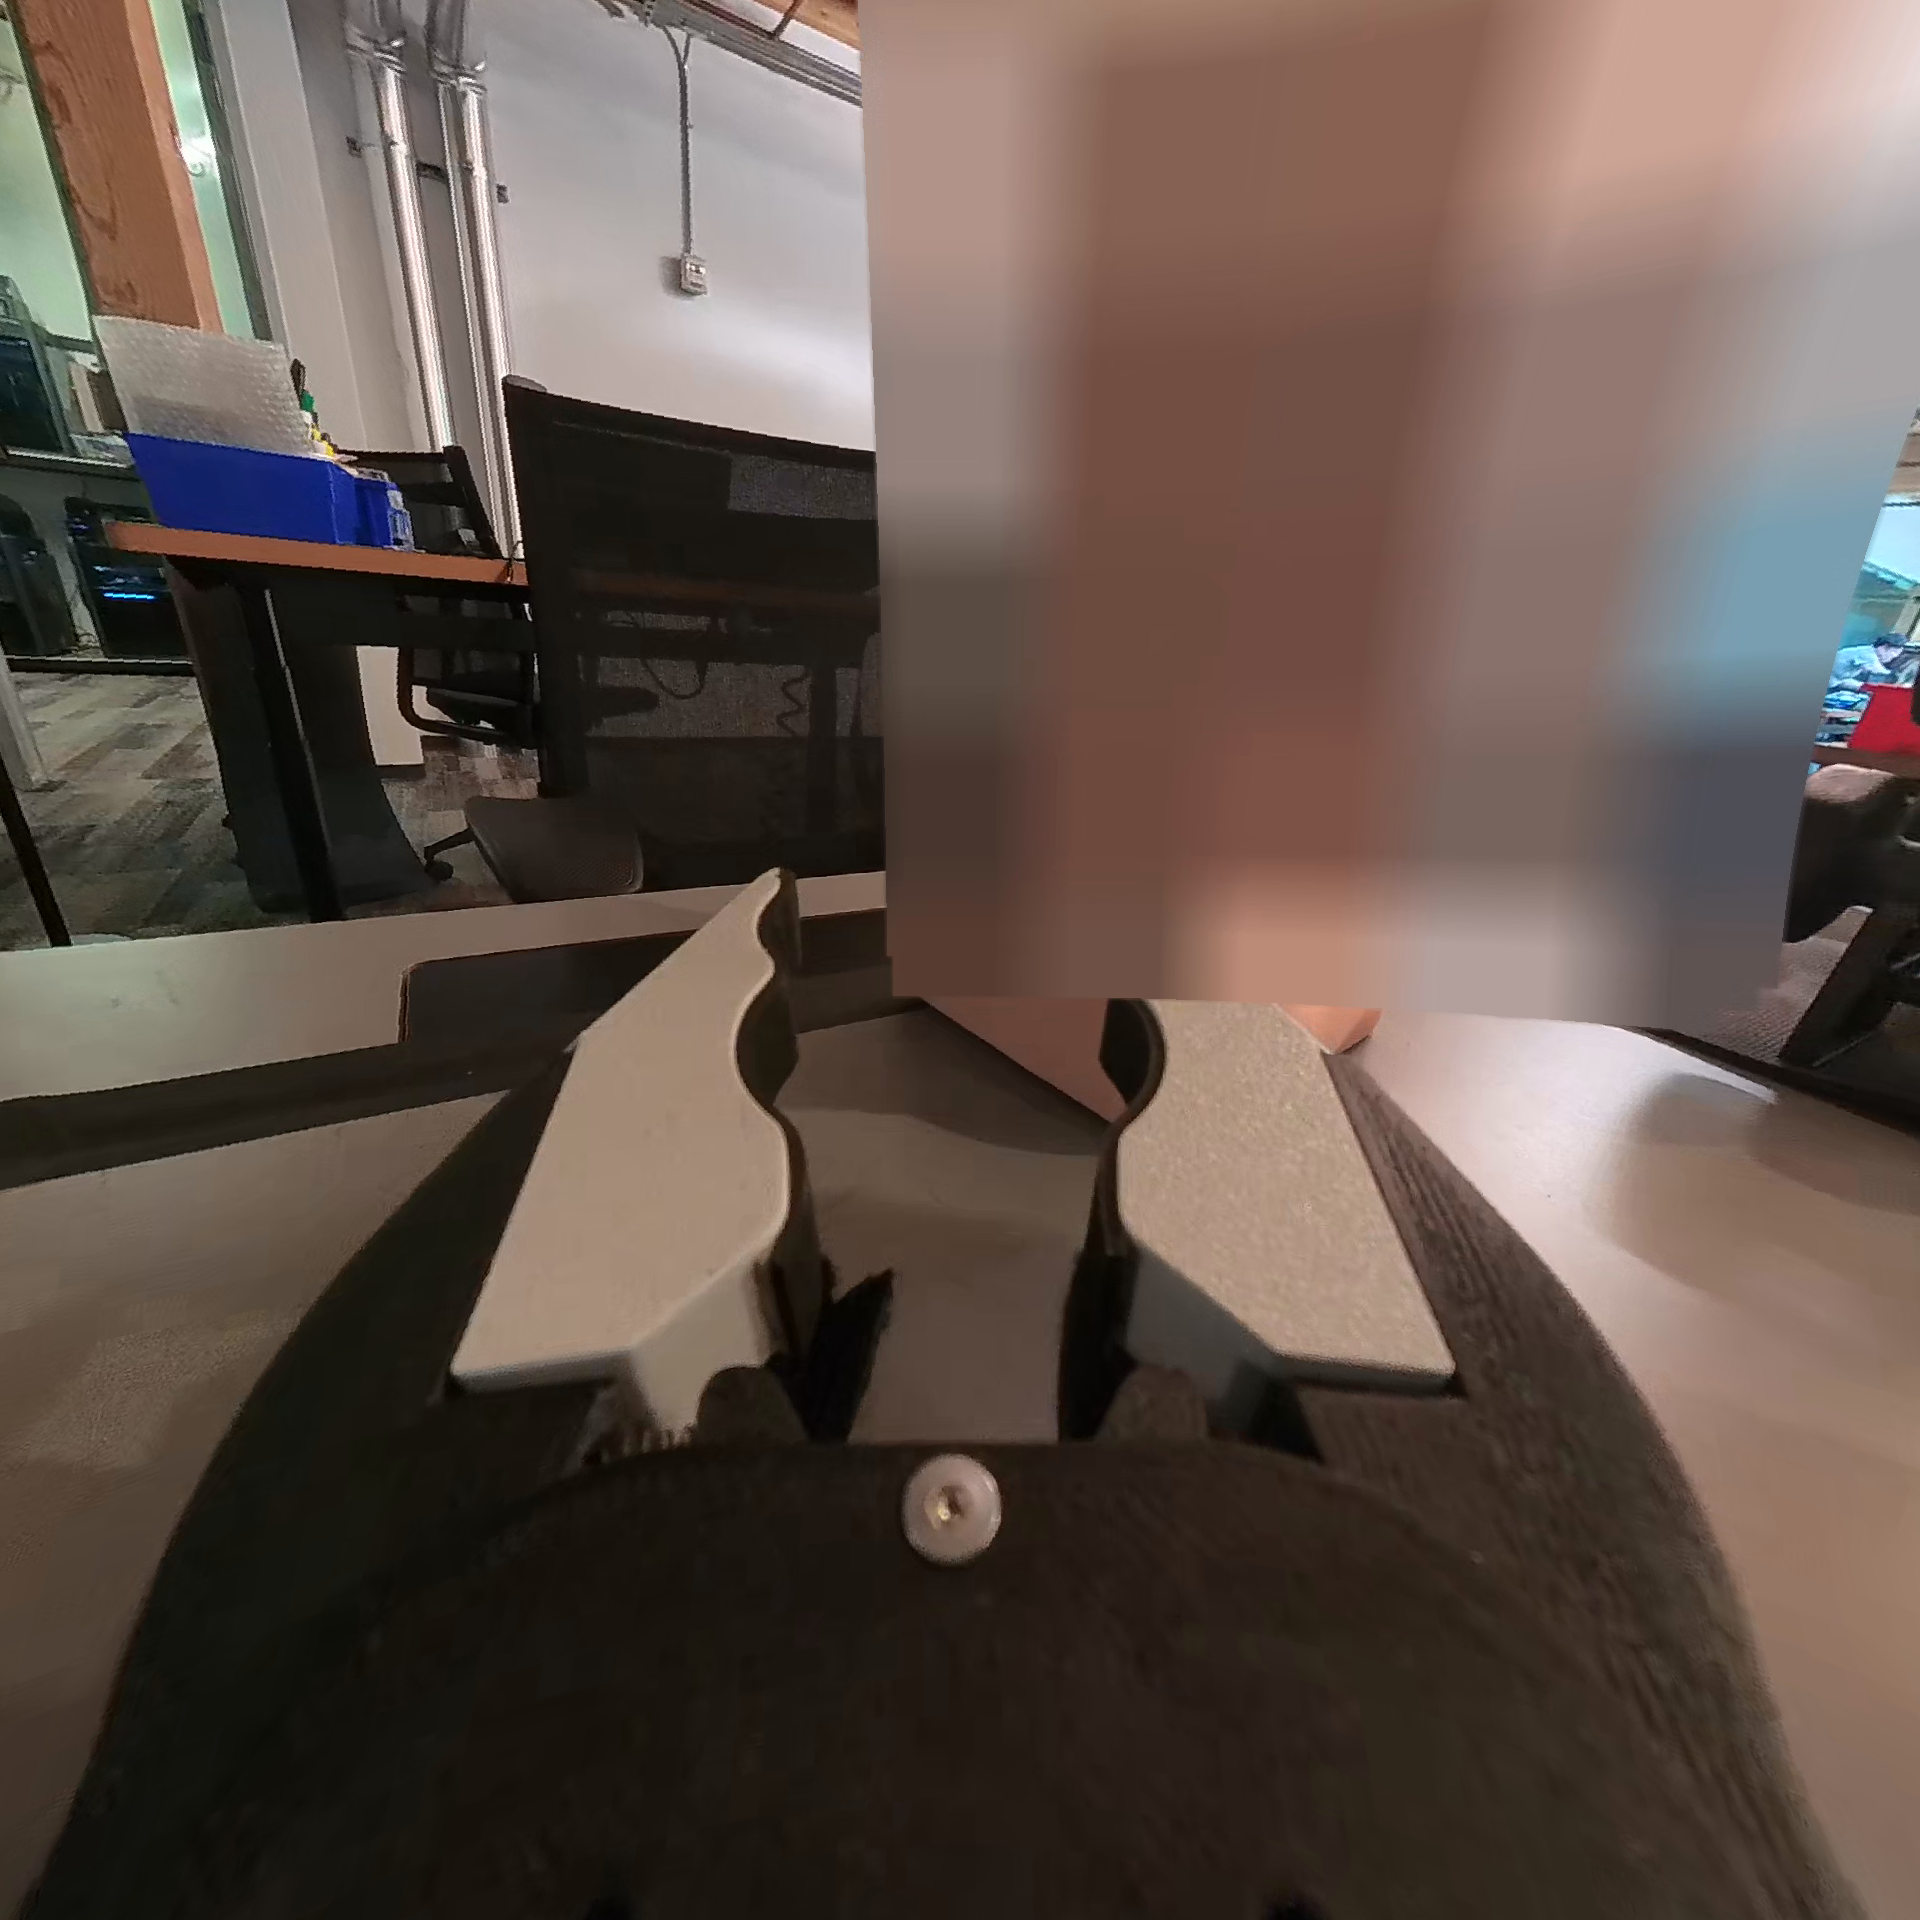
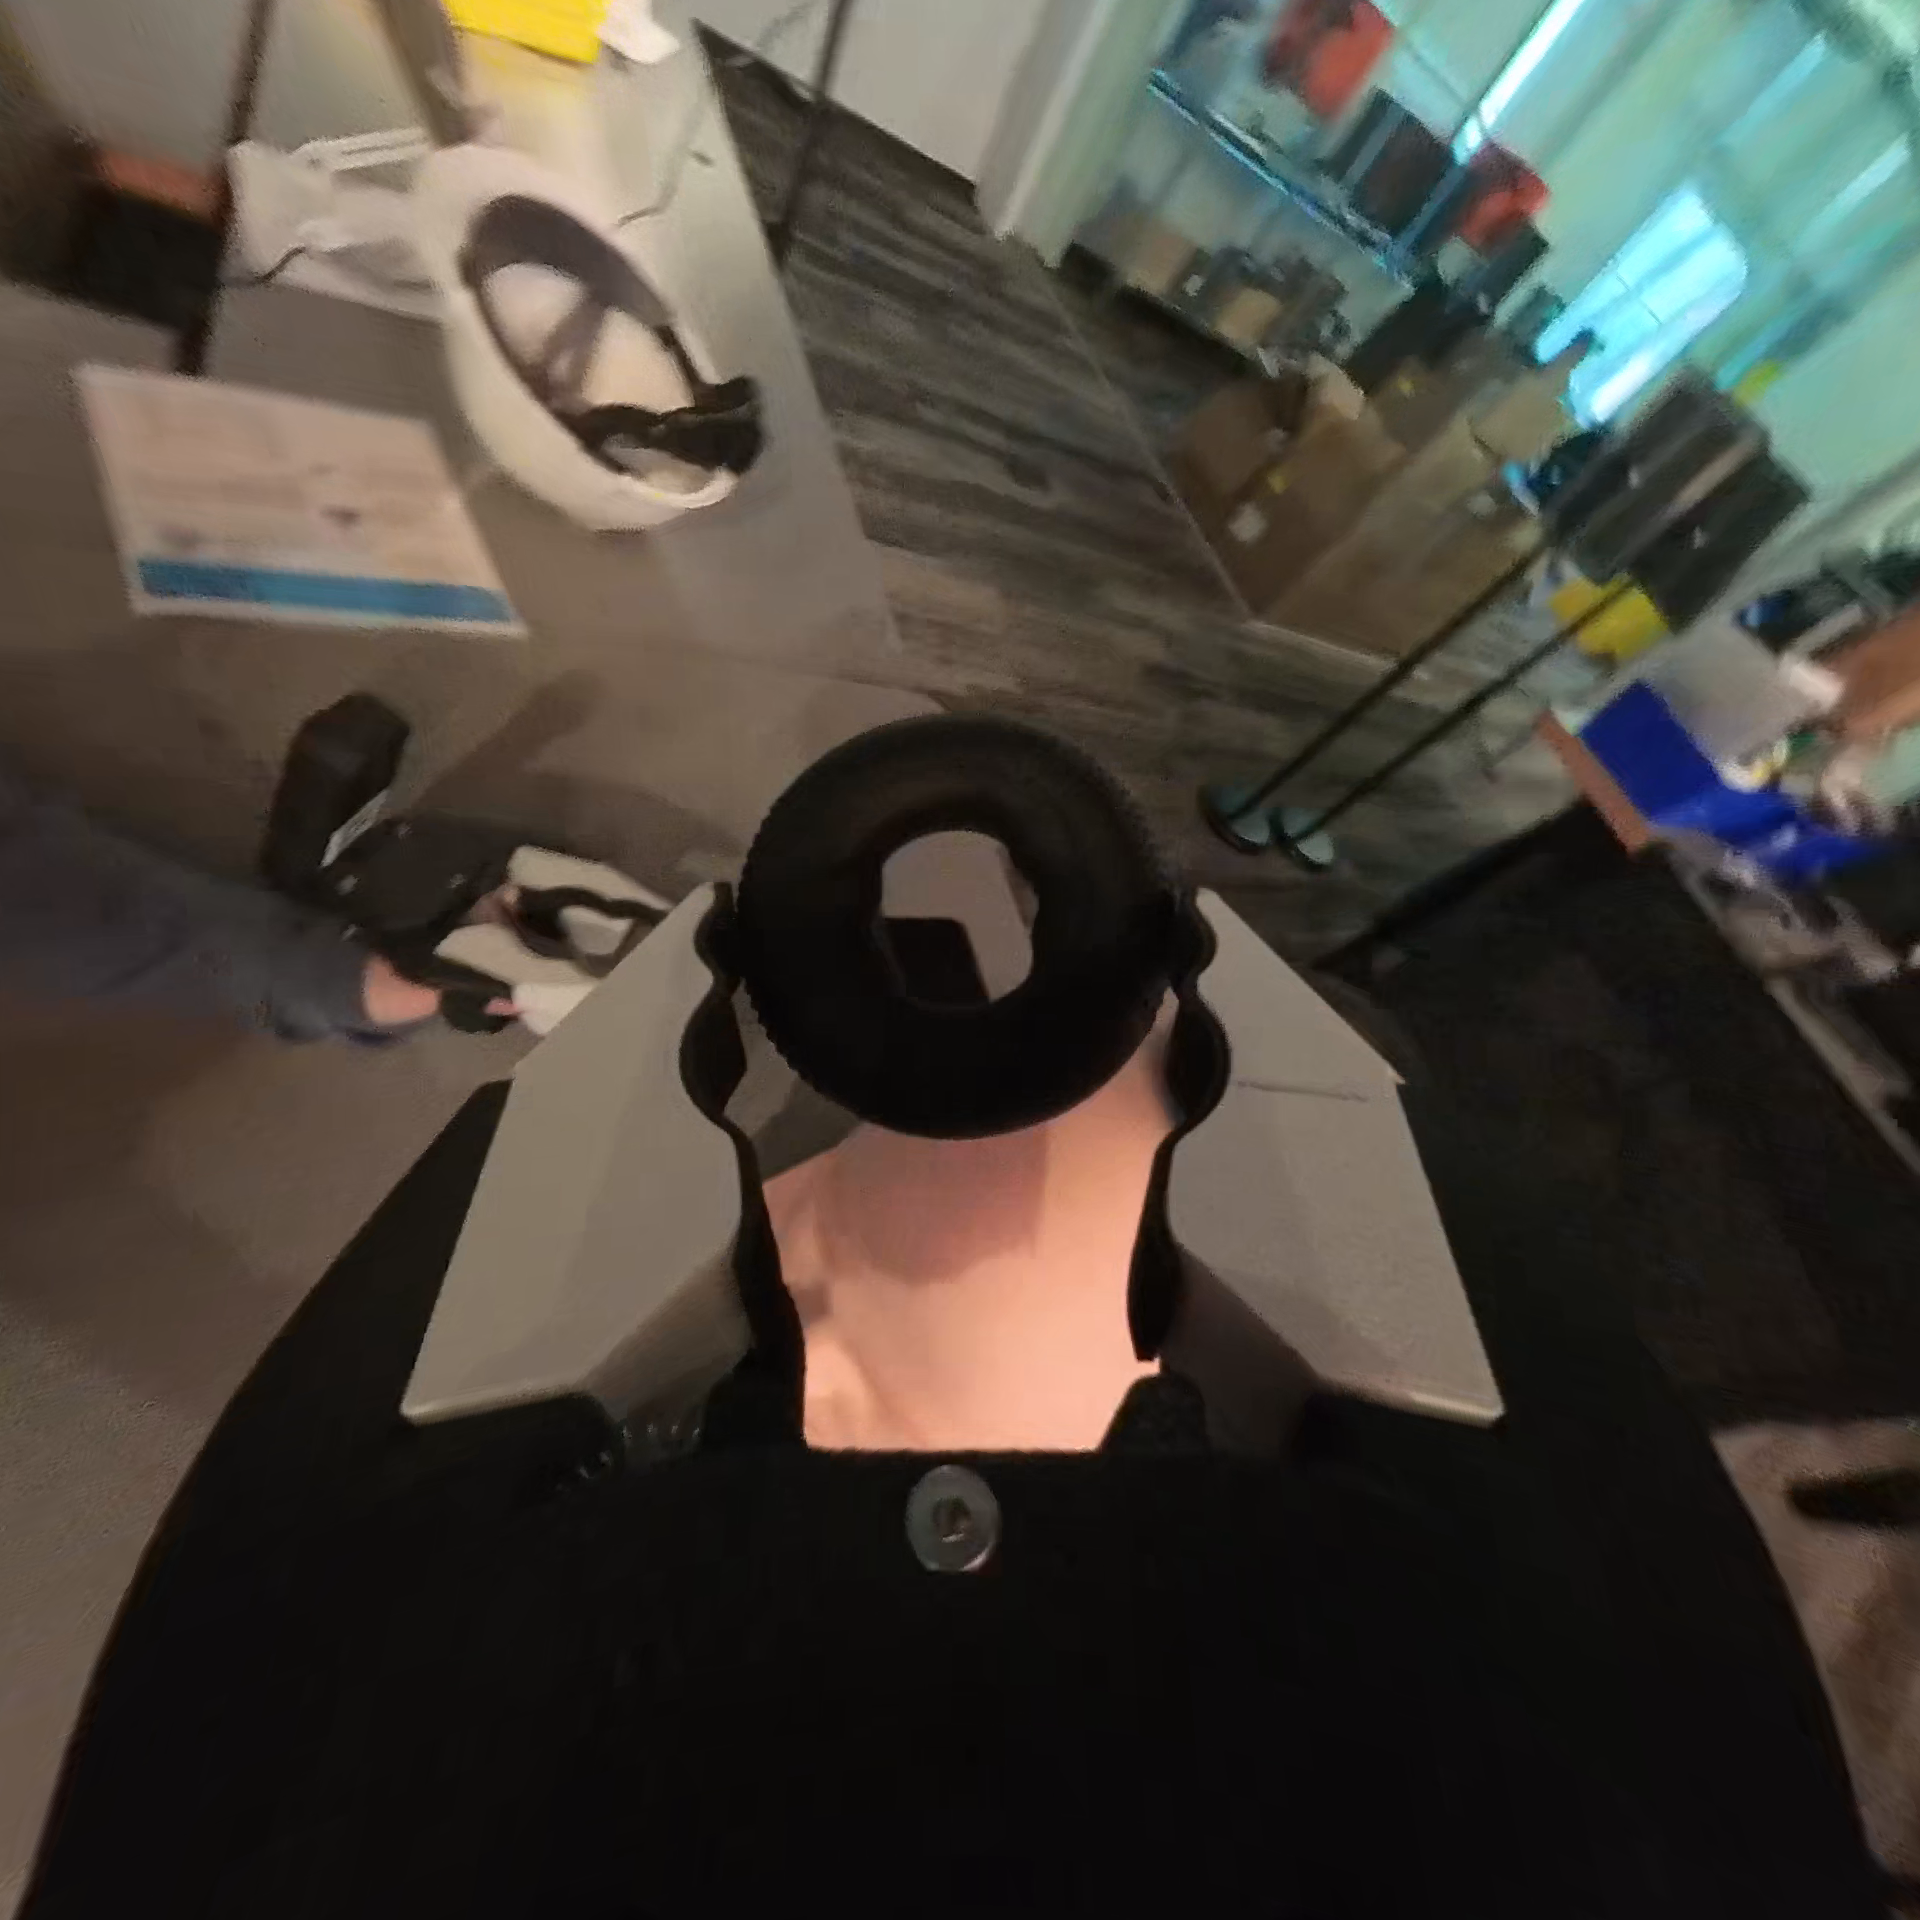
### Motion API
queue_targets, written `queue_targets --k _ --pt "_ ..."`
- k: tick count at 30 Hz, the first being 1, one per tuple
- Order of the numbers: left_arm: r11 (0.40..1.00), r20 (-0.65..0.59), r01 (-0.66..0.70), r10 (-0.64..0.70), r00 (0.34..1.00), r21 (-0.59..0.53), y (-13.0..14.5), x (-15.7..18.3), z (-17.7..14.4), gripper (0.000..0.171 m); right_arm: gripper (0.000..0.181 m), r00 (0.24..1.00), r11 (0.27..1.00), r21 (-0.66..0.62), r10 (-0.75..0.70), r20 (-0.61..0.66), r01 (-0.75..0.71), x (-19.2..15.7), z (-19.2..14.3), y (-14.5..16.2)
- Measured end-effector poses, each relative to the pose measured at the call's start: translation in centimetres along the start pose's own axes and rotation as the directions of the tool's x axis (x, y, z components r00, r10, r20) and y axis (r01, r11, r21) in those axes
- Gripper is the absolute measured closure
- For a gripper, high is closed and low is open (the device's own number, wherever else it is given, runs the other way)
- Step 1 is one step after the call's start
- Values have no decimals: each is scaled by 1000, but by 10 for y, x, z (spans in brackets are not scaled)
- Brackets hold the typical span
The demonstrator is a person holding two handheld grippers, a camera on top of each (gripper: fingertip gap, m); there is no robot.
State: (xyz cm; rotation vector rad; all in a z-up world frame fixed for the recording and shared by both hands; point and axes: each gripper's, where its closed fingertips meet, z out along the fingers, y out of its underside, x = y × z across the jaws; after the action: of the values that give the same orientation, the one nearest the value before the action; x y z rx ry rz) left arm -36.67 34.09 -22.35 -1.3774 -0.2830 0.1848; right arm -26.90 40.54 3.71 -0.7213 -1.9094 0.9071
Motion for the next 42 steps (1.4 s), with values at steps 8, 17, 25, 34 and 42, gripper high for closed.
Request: queue_targets --k 8,17,25,34,42 --pt "1000 -1 0 0 1000 -1 0 0 0 116 99 942 912 -242 335 -29 -332 109 17 38" --pt "1000 -3 1 -1 1000 -2 0 0 0 116 99 923 862 -340 382 -49 -375 118 33 65" --pt "1000 -4 1 -1 1000 -2 0 0 0 116 94 898 848 -314 437 -40 -427 116 36 68" --pt "1000 -4 7 -7 1000 -1 1 1 0 116 136 831 787 301 556 34 -539 164 -21 16" --pt "1000 -1 11 -11 1000 0 3 -2 -1 116 181 764 780 2 614 -196 -626 174 10 127"
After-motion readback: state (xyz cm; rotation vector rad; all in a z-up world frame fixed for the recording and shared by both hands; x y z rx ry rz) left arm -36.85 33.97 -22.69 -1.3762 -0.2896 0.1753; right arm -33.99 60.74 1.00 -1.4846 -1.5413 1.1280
